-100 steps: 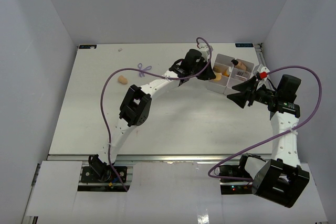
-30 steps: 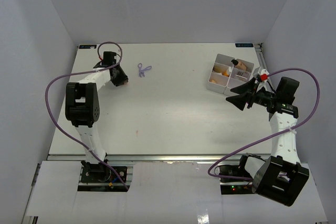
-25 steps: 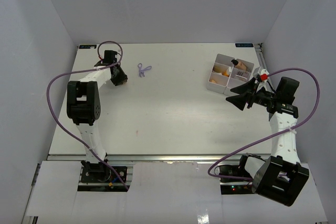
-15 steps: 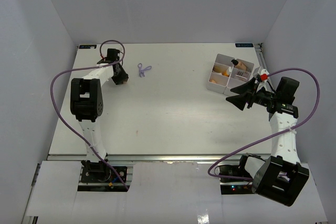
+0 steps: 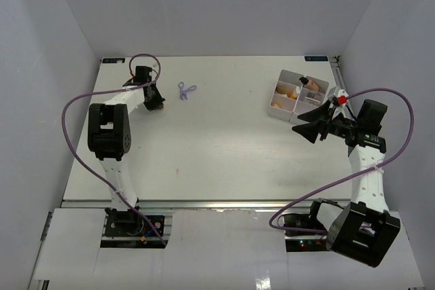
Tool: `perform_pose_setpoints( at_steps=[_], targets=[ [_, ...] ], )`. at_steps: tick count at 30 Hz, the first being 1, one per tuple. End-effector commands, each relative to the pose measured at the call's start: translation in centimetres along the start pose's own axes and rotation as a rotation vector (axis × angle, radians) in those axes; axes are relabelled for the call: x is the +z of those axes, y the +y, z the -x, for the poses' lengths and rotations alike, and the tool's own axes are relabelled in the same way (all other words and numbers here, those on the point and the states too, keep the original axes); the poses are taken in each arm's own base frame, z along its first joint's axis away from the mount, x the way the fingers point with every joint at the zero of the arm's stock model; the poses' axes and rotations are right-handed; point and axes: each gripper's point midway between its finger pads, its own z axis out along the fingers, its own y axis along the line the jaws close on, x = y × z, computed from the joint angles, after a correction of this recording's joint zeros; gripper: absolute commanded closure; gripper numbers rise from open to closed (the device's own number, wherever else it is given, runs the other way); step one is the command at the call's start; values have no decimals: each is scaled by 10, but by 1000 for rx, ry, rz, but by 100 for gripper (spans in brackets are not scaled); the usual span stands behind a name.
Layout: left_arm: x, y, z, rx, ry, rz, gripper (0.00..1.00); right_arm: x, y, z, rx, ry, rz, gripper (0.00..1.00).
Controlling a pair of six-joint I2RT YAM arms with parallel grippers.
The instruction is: Organize the makeup
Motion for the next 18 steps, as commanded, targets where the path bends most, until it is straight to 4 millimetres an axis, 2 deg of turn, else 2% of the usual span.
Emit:
perform_pose_setpoints(
  at_steps=[1,3,5,8,9,11,13,15,18],
  targets=[
    [-55,-46,-5,59,-3,-309,100,6,12,2,-2,-18,62,37],
    [-87,-72,-13,97,-11,-488,100,10,14,2,5,-11,78,37],
    [-109,-95,-31,147,12,-614,100,17,17,0,17,4,98,37],
    [-162,-138,-56,266,11,-875,100,31,24,0,37,34,139,37],
    [-170,-149,-77,305,40,-922,100,35,22,-3,56,52,132,37],
    [-195,-175,-96,393,31,-1056,100,45,23,-5,96,77,144,37],
    [-218,-199,-128,478,56,-1157,100,56,28,-1,171,90,181,37],
    [-233,-215,-154,541,66,-1234,100,62,35,9,246,84,233,36],
    [-243,-228,-169,578,56,-1292,100,69,37,15,321,91,275,35]
  ],
)
